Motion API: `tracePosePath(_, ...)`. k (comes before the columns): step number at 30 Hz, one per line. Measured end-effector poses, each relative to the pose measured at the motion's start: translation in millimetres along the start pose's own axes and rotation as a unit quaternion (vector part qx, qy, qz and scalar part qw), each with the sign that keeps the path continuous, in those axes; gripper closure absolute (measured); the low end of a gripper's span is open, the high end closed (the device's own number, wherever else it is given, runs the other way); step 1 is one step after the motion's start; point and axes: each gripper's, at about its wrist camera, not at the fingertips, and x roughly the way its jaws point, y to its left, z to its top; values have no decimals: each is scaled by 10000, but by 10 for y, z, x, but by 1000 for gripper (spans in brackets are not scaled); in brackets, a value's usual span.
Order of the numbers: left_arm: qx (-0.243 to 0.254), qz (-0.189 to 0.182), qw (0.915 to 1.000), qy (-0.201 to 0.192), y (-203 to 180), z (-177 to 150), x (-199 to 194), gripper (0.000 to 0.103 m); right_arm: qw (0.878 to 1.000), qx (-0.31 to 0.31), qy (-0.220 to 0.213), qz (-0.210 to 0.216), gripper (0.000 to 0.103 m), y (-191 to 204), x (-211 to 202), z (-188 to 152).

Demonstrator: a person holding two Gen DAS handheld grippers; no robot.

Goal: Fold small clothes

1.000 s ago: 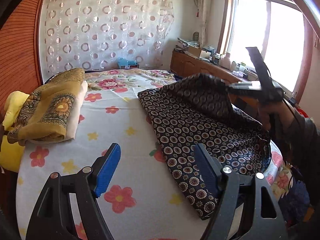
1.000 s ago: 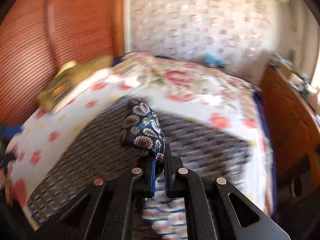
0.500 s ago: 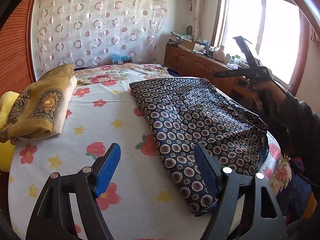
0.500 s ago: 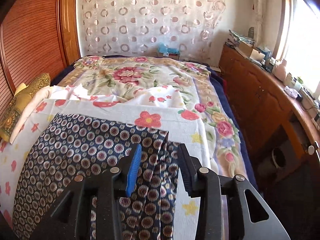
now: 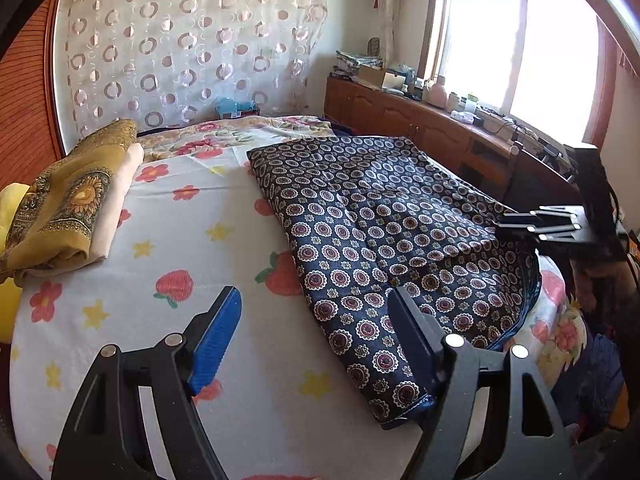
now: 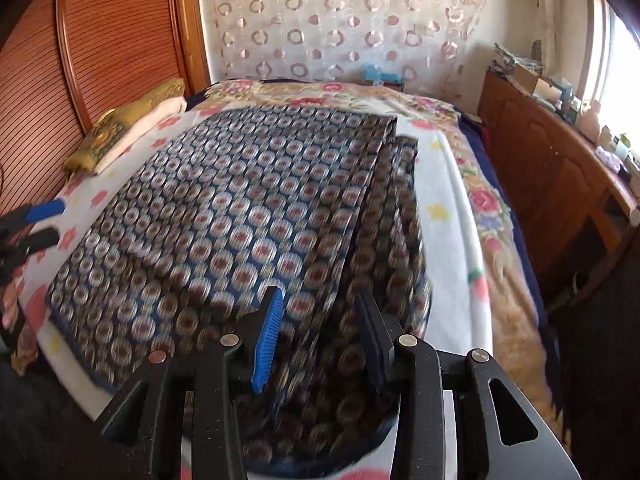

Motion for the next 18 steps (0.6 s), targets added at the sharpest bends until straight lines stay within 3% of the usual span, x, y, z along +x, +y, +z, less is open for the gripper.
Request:
tracePosePath(4, -7, 24, 10000, 79, -18, -4, 42, 27, 10000, 18, 29, 81, 68, 41, -88, -162)
tracePosePath(7, 18, 42, 9999, 114, -30, 2, 53, 27, 9998, -122, 43, 142, 94, 55, -119, -237)
tracePosePath(8, 19, 44, 9999, 113, -31, 8, 55, 27, 9998, -120, -15, 178, 98, 52, -116, -253)
tracePosePath(13, 53, 36, 9999, 157, -60, 11, 69, 27, 9991, 21, -402, 144, 100, -94, -464, -325)
tracePosePath(18, 116, -4, 9996, 267, -121, -2, 135, 27, 9989, 204, -420, -69, 100, -317, -616, -449)
